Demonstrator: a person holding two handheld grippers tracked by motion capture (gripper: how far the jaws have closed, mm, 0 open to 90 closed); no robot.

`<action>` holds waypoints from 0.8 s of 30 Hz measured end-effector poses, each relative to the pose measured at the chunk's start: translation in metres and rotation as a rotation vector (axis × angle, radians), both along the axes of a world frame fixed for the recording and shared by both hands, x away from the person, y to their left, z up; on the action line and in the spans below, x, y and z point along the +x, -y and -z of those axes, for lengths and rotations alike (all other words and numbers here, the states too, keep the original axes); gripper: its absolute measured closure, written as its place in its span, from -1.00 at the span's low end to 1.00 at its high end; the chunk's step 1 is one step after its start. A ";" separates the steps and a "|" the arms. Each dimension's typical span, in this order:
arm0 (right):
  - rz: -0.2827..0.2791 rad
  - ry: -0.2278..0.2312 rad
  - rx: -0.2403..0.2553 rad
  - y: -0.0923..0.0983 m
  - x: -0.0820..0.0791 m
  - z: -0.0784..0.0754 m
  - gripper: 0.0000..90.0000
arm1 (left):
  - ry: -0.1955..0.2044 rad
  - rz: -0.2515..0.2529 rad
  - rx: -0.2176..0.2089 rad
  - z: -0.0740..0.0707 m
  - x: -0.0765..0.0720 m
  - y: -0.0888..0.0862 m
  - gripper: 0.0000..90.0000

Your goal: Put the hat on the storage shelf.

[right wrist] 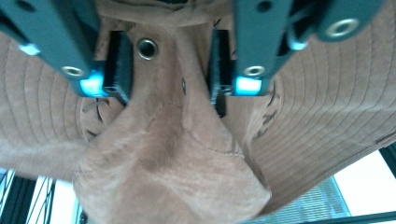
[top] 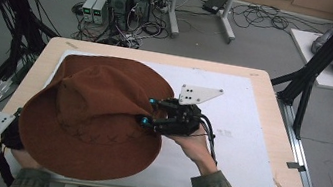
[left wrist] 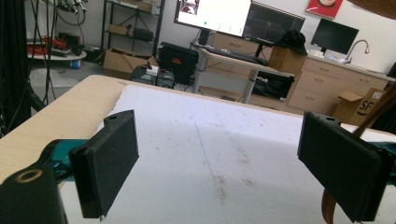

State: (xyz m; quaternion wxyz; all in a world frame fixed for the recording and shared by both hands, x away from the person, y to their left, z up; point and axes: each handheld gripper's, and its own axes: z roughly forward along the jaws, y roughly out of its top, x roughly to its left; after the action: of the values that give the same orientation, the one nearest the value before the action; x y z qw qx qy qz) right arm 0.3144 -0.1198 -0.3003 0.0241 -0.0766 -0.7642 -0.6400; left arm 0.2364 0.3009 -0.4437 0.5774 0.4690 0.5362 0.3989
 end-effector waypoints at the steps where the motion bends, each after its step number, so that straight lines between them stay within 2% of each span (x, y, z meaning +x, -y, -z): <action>1: 0.000 0.000 0.000 0.000 0.000 0.000 0.22 | 0.001 0.000 0.000 0.000 0.000 0.000 -0.72; 2: 0.011 0.012 0.005 -0.001 -0.001 0.000 0.10 | 0.001 0.000 0.000 0.000 0.000 0.000 -0.72; 3: 0.011 0.012 0.005 -0.001 -0.001 0.000 0.10 | 0.001 0.000 0.000 0.000 0.000 0.000 -0.72; 4: 0.028 0.025 0.012 -0.002 -0.002 -0.001 -0.08 | 0.001 0.000 -0.001 0.000 0.000 0.000 -0.72; 6: 0.060 0.029 0.023 -0.002 -0.002 -0.001 -0.28 | 0.002 -0.004 -0.005 0.000 0.000 0.000 -0.72; 7: 0.060 0.029 0.023 -0.002 -0.002 -0.001 -0.28 | -0.002 -0.002 -0.002 0.000 -0.001 -0.001 -0.72; 9: 0.067 0.024 0.036 0.000 -0.002 -0.001 -0.40 | 0.002 -0.004 -0.007 0.000 0.000 -0.001 -0.72; 10: 0.063 0.027 0.051 0.001 -0.002 -0.001 -0.55 | 0.000 -0.005 -0.008 0.000 0.000 -0.001 -0.72; 12: 0.065 0.026 0.072 0.004 -0.003 -0.002 -0.68 | 0.000 -0.005 -0.007 0.000 0.000 -0.002 -0.72; 13: 0.065 0.026 0.072 0.004 -0.003 -0.002 -0.68 | 0.000 -0.005 -0.007 0.000 0.000 -0.002 -0.72; 15: 0.071 0.028 0.105 0.009 -0.003 -0.003 -0.76 | 0.002 -0.004 -0.009 0.000 0.000 -0.002 -0.72; 17: 0.083 0.032 0.110 0.011 -0.003 -0.004 -0.80 | 0.002 -0.004 -0.009 0.000 0.000 -0.002 -0.72; 19: 0.127 0.040 0.126 0.016 -0.004 -0.005 -0.97 | 0.002 -0.004 -0.008 0.000 -0.001 -0.002 -0.72; 20: 0.184 0.055 0.156 0.024 -0.005 -0.007 -0.98 | 0.002 -0.005 -0.008 0.000 -0.001 -0.002 -0.72; 21: 0.184 0.055 0.156 0.024 -0.005 -0.007 -0.98 | 0.002 -0.005 -0.008 0.000 -0.001 -0.001 -0.72; 22: 0.255 0.080 0.191 0.036 -0.009 -0.011 -0.98 | 0.002 -0.005 -0.007 0.000 -0.001 -0.001 -0.72; 24: 0.334 0.109 0.224 0.053 -0.014 -0.015 -0.98 | 0.003 -0.009 -0.007 0.000 -0.001 -0.001 -0.72</action>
State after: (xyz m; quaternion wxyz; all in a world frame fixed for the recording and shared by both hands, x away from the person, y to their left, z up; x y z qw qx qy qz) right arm 0.3008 -0.1732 -0.2855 -0.1153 -0.1644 -0.6652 -0.7192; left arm 0.2352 0.3020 -0.4435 0.5780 0.4640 0.5389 0.4003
